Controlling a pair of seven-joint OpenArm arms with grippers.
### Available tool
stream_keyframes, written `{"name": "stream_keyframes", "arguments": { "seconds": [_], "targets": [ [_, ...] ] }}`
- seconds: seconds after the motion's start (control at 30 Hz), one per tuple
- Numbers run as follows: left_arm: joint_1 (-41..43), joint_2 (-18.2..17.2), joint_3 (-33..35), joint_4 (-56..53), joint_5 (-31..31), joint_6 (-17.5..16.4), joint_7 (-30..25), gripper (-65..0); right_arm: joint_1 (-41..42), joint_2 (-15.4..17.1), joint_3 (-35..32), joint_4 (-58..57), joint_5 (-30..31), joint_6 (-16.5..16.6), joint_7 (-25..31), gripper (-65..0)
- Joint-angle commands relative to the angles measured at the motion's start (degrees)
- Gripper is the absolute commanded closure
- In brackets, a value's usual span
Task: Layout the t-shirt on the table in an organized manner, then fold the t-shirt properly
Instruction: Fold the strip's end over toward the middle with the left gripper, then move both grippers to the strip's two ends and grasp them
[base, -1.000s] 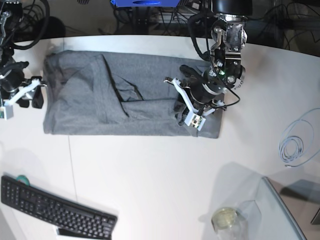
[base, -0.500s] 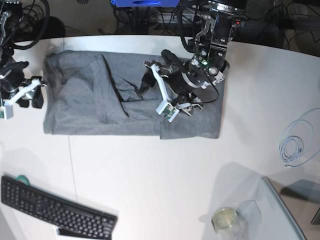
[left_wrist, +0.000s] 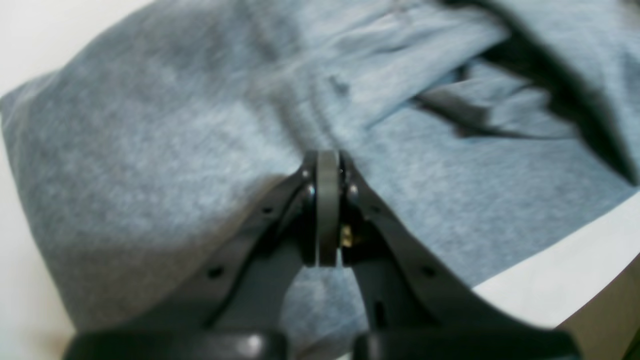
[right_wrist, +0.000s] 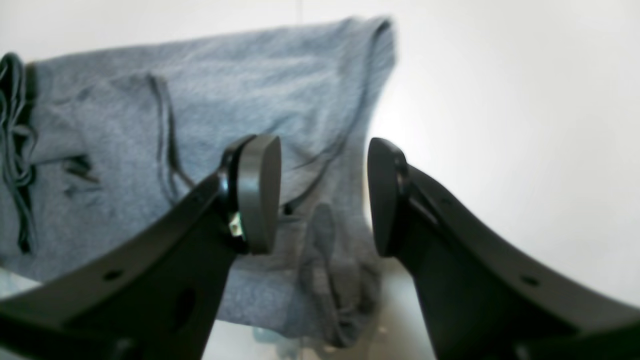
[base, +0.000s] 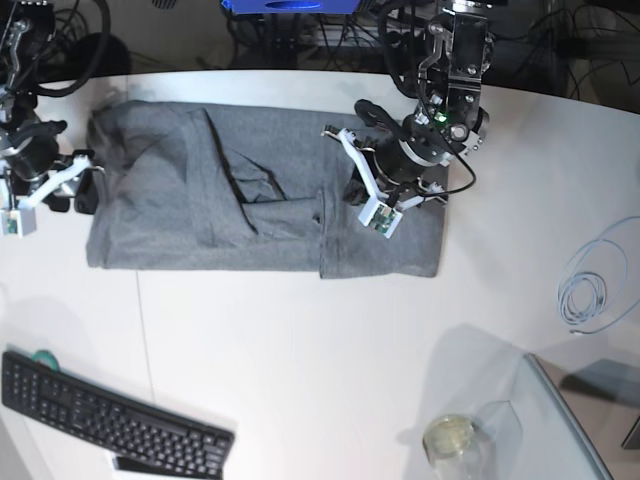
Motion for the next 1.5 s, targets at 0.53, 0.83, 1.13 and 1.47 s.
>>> {"name": "stream_keyframes", "arguments": {
  "seconds": [0.53,0.83,1.13,1.47],
  "targets": [
    [7.18,-4.8,-0.43,4.76,-1.19,0.06,-1.15,0.0,4.26,-0.14,0.93,-0.57,0.84,0.17,1.41,-27.8],
    [10.17,-6.03,-21.44,8.72,-11.3,-0.38,-1.5,0.0,12.26,1.17,12.1,-14.37,15.7,0.26,-11.6,-39.5],
    [5.07,-15.44,-30.23,-2.45,-17.36,-1.61,-1.59,0.0,16.92,8.56,12.45,-32.92,21.94,8.26,-18.46,-39.9],
    [-3.28,-15.44,-29.44,-14.4,-17.01,-6.8,-5.81,0.0,20.53,9.35,4.36,-42.33,18.34,13.09,-21.53,-44.0]
  ]
}}
